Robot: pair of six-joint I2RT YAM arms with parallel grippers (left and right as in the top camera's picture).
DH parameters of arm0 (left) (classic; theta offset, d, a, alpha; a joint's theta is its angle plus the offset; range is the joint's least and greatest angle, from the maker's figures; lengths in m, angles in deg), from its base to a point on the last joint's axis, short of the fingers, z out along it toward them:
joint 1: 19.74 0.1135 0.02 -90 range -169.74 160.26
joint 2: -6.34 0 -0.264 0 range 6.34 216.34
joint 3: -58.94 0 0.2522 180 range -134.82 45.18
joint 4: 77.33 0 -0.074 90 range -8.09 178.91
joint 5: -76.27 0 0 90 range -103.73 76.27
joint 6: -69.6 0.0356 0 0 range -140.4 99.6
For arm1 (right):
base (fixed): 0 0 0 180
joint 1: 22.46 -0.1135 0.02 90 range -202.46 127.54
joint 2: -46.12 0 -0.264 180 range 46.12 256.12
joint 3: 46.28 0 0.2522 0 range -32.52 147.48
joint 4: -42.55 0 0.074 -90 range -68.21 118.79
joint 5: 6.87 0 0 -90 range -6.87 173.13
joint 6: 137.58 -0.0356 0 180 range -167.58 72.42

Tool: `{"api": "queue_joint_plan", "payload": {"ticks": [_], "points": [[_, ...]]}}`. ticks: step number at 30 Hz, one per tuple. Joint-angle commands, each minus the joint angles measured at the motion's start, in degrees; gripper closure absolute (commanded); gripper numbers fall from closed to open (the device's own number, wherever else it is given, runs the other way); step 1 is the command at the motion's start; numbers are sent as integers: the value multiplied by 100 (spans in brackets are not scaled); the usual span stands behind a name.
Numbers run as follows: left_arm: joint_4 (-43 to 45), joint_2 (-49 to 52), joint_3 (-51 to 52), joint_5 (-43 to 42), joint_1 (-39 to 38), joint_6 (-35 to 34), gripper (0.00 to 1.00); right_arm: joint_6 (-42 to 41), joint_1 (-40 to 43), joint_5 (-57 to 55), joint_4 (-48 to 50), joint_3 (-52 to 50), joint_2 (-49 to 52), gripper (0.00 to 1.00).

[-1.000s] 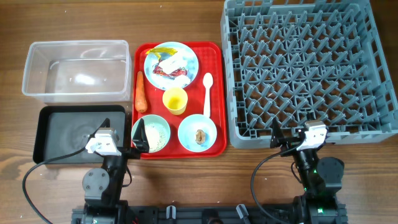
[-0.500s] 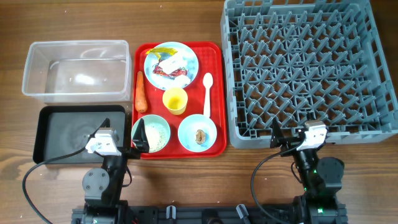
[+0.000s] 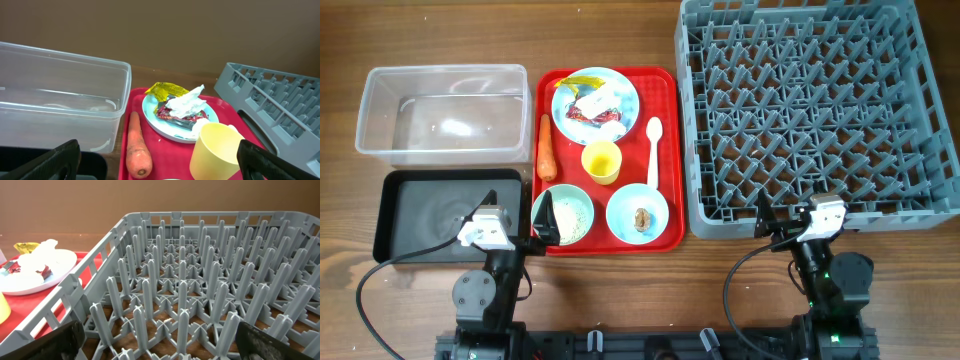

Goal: Sort waste into correct bins and load items into the dishwasher rack
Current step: 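Raise the left arm from rest toward the red tray, then lower the left gripper over the green rice bowl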

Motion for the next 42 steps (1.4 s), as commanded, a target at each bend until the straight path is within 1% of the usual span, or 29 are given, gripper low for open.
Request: {"api": "queue_joint_plan", "payload": {"ticks": [1,7,10,14,18,21,26,29,30,33,35,39,42], "points": [[48,-11,46,33,-31,107,0,28,20,-37,39,-4,-13,0],[474,-11,-98,-931,-35,111,0,28,20,-39,39,-4,-13,0],[205,-11,-549,-940,-37,111,0,28,20,-39,39,-4,-13,0],[-496,33,-1421,-938,-35,114,0,28,20,-39,39,-4,-13,0],[-1078,352,-2223,-935,-35,120,0,28,20,-39,39,-4,-13,0],[-1445,870,-2844,-935,-35,133,0,28,20,-37,39,-4,-13,0],[-2470,2218,-4293,-938,-35,133,0,28,20,-39,39,-4,-13,0],[-3381,3134,-5344,-938,-37,133,0,28,20,-39,39,-4,-13,0],[-3976,3648,-5963,-938,-35,133,0,31,20,-39,39,-4,-13,0],[-5158,4669,-7165,-940,-37,127,0,31,20,-39,39,-4,-13,0],[-5501,5195,-7648,-942,-35,109,0,28,20,-39,39,-4,-13,0],[-5851,5639,-7722,-960,-35,111,0,28,20,-37,39,-4,-13,0],[-5954,5831,-7722,-984,-35,111,0,28,20,-39,39,-4,-13,0]]}}
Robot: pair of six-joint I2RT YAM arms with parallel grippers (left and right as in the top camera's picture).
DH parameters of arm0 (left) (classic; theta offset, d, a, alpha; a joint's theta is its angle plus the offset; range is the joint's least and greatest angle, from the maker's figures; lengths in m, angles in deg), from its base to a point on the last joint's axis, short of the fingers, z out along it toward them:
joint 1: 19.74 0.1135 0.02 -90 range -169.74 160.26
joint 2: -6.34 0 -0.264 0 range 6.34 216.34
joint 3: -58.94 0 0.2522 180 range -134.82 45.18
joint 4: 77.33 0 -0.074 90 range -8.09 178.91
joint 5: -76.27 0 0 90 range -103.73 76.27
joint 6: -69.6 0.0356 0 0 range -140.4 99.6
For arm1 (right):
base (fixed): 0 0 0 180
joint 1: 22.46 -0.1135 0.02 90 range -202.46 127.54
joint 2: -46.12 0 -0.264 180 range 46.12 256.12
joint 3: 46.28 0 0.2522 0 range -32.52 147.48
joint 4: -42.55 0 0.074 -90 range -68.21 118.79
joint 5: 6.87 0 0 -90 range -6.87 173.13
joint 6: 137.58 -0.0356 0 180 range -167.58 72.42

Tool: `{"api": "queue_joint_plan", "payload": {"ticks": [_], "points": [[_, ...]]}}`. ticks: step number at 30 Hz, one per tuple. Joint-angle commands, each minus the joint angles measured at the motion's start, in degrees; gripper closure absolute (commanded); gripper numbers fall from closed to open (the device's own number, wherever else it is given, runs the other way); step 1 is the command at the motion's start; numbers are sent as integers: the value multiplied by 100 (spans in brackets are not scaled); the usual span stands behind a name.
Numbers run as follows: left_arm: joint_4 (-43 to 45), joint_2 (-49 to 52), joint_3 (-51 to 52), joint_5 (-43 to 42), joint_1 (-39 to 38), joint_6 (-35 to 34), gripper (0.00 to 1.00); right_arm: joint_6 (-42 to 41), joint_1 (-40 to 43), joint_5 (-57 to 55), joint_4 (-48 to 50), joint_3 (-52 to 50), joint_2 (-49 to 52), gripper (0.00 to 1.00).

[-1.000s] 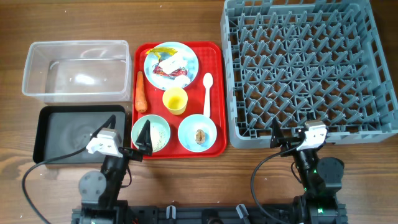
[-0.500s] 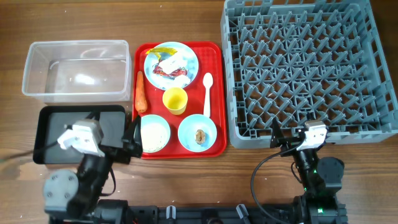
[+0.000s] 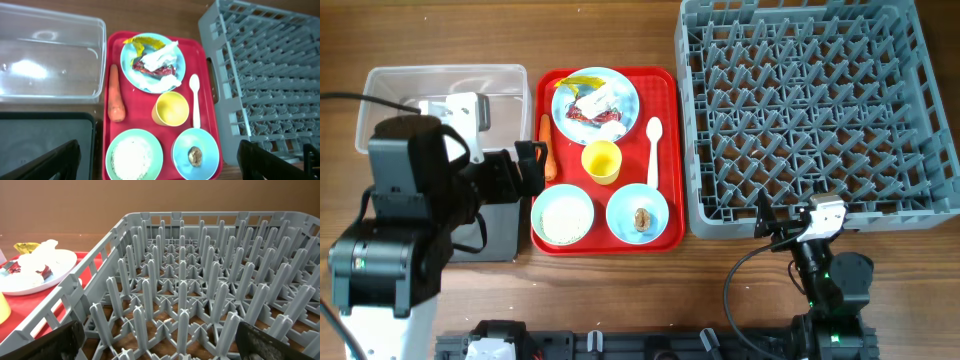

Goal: Sort waste into correct bins and load items into the dishwasher rack
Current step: 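Lower the left gripper over the green rice bowl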

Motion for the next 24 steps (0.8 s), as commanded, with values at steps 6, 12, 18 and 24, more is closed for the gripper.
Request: {"api": "queue_joint_plan", "payload": {"ticks": [6,12,18,24], "points": [[-866,588,-87,-111,-31,-726,47,28,20,-39,35,-4,-15,0],[-1147,1056,188,-114,-31,-1071,96,28,20,-39,35,-4,-15,0],[-505,1233,979,-186,-31,-1228,96,28,20,-39,35,-4,-15,0],[-46,1233,1189,-240,-28,-1156,96,28,20,-39,35,-4,-15,0]]}}
